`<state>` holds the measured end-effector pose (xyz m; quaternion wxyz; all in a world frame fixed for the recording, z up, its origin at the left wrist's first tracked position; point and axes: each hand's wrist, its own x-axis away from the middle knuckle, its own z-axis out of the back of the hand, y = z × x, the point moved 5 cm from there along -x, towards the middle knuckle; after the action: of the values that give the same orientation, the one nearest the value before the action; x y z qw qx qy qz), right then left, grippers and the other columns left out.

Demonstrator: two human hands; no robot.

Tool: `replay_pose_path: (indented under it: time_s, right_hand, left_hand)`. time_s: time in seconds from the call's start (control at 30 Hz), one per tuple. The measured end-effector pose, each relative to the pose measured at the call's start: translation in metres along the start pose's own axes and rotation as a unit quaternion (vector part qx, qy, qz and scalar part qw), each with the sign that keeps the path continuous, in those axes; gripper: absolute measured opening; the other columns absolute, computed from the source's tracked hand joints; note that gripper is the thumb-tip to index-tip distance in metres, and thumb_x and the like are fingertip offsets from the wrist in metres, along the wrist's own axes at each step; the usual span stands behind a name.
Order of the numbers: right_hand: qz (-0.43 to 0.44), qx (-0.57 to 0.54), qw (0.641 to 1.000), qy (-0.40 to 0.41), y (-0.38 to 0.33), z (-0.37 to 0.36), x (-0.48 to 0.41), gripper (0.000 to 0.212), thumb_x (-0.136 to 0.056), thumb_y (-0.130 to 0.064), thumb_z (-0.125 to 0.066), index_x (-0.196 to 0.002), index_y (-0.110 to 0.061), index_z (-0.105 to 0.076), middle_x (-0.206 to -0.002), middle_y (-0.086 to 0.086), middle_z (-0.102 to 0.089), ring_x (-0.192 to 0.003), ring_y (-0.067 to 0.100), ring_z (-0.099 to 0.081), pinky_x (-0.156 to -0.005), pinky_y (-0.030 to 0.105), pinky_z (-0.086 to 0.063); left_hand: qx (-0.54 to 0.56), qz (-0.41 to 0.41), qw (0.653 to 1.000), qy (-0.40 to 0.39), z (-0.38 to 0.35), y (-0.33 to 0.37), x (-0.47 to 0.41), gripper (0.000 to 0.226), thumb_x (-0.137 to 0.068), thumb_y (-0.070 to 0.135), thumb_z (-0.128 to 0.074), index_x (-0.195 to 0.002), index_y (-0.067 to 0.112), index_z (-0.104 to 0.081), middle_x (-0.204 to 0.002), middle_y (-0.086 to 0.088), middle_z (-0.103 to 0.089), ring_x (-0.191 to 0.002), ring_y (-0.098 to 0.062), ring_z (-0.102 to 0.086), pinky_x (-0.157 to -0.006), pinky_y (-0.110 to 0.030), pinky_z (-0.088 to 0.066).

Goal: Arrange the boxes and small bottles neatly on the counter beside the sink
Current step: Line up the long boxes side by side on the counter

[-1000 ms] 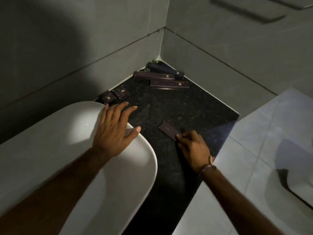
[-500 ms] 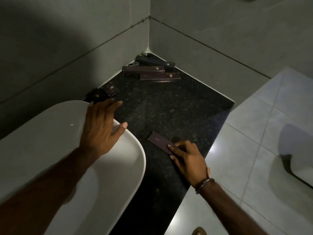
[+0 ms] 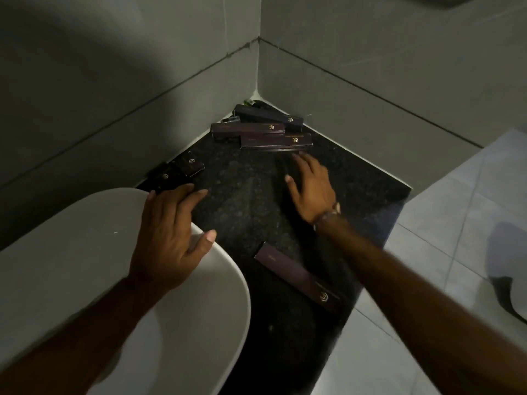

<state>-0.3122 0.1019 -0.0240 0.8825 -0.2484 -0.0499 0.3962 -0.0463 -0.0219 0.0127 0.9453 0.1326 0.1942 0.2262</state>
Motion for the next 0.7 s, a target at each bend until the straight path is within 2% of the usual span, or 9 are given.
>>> replay_pose_path:
  time_s: [0.07,0.17,0.27,0.37,0.43,0.5,0.57,0.63,0.7]
  right_hand:
    - [-0.005,0.097,0.992,-0.074,0.002,-0.020,-0.052,0.066,-0.099,-0.038,-0.043,-0.155,-0.018,-0.017,-0.163,0.007,-0.012,-0.148,0.032,-0.015,-0.117,0.046,-0.022]
    - [0.013,0.212,0.968,-0.135,0.007,-0.042,-0.102,0.064,-0.102,-0.036,-0.032,-0.156,-0.014,-0.005,-0.165,0.008,0.002,-0.150,0.033,-0.002,-0.119,0.048,-0.011]
    - [0.011,0.229,0.959,-0.163,0.015,-0.054,-0.110,0.062,-0.102,-0.040,-0.027,-0.156,-0.015,-0.008,-0.164,0.010,-0.001,-0.150,0.032,-0.003,-0.119,0.048,-0.011]
    - [0.008,0.240,0.959,-0.149,0.027,-0.048,-0.097,0.059,-0.103,-0.038,-0.028,-0.156,-0.017,-0.014,-0.163,0.012,-0.010,-0.149,0.037,-0.003,-0.118,0.052,-0.013]
    - [0.029,0.255,0.957,-0.135,0.031,-0.038,-0.082,0.054,-0.102,-0.034,-0.034,-0.153,-0.019,-0.026,-0.160,0.013,-0.022,-0.148,0.039,-0.012,-0.118,0.052,-0.017]
    - [0.078,0.271,0.954,-0.106,0.034,-0.023,-0.060,0.047,-0.100,-0.033,-0.041,-0.145,-0.022,-0.044,-0.147,0.015,-0.043,-0.141,0.040,-0.032,-0.113,0.049,-0.027]
    - [0.099,0.255,0.958,-0.088,0.040,-0.004,-0.033,0.039,-0.098,-0.036,-0.047,-0.135,-0.027,-0.056,-0.125,0.015,-0.057,-0.117,0.038,-0.055,-0.096,0.043,-0.041]
    - [0.086,0.216,0.967,-0.103,0.050,0.012,0.000,0.039,-0.095,-0.041,-0.051,-0.131,-0.032,-0.059,-0.113,0.011,-0.058,-0.098,0.033,-0.060,-0.079,0.038,-0.049]
    - [0.062,0.166,0.976,-0.129,0.058,0.023,0.037,0.041,-0.093,-0.045,-0.054,-0.132,-0.033,-0.059,-0.114,0.006,-0.056,-0.099,0.025,-0.058,-0.079,0.037,-0.051]
  left_hand:
    - [-0.005,0.005,1.000,-0.004,-0.002,-0.002,-0.001,0.066,-0.092,0.053,-0.039,-0.146,0.016,-0.043,-0.148,-0.010,-0.045,-0.136,-0.032,-0.043,-0.121,-0.056,-0.022]
    - [-0.034,0.007,0.999,-0.008,-0.005,-0.005,-0.001,0.067,-0.095,0.058,-0.033,-0.146,0.015,-0.043,-0.148,-0.010,-0.045,-0.134,-0.032,-0.044,-0.121,-0.056,-0.023]
    - [-0.045,0.003,0.999,-0.019,-0.006,-0.007,-0.002,0.075,-0.098,0.067,-0.019,-0.146,0.015,-0.042,-0.149,-0.010,-0.044,-0.134,-0.031,-0.044,-0.121,-0.053,-0.021]
    - [-0.042,0.001,0.999,-0.018,-0.007,-0.007,-0.002,0.076,-0.099,0.067,-0.018,-0.146,0.012,-0.043,-0.149,-0.012,-0.044,-0.133,-0.033,-0.044,-0.120,-0.054,-0.021]
    - [-0.050,-0.002,0.999,-0.022,-0.006,-0.006,-0.003,0.078,-0.098,0.067,-0.019,-0.145,0.011,-0.044,-0.149,-0.014,-0.045,-0.133,-0.035,-0.044,-0.120,-0.054,-0.019]
    - [-0.052,-0.002,0.998,-0.025,-0.005,-0.004,-0.003,0.078,-0.098,0.067,-0.020,-0.144,0.009,-0.045,-0.148,-0.015,-0.045,-0.132,-0.036,-0.044,-0.120,-0.055,-0.019]
    - [-0.050,0.004,0.998,-0.027,-0.003,-0.002,-0.003,0.079,-0.097,0.067,-0.020,-0.144,0.008,-0.045,-0.148,-0.016,-0.044,-0.132,-0.036,-0.043,-0.120,-0.054,-0.018]
    - [-0.046,0.005,0.999,-0.025,-0.002,-0.001,-0.002,0.079,-0.097,0.066,-0.022,-0.144,0.007,-0.045,-0.148,-0.017,-0.045,-0.133,-0.037,-0.042,-0.121,-0.054,-0.016]
    - [-0.039,0.007,0.999,-0.018,-0.001,0.000,-0.002,0.076,-0.096,0.062,-0.028,-0.144,0.006,-0.046,-0.148,-0.017,-0.045,-0.134,-0.039,-0.043,-0.122,-0.054,-0.015]
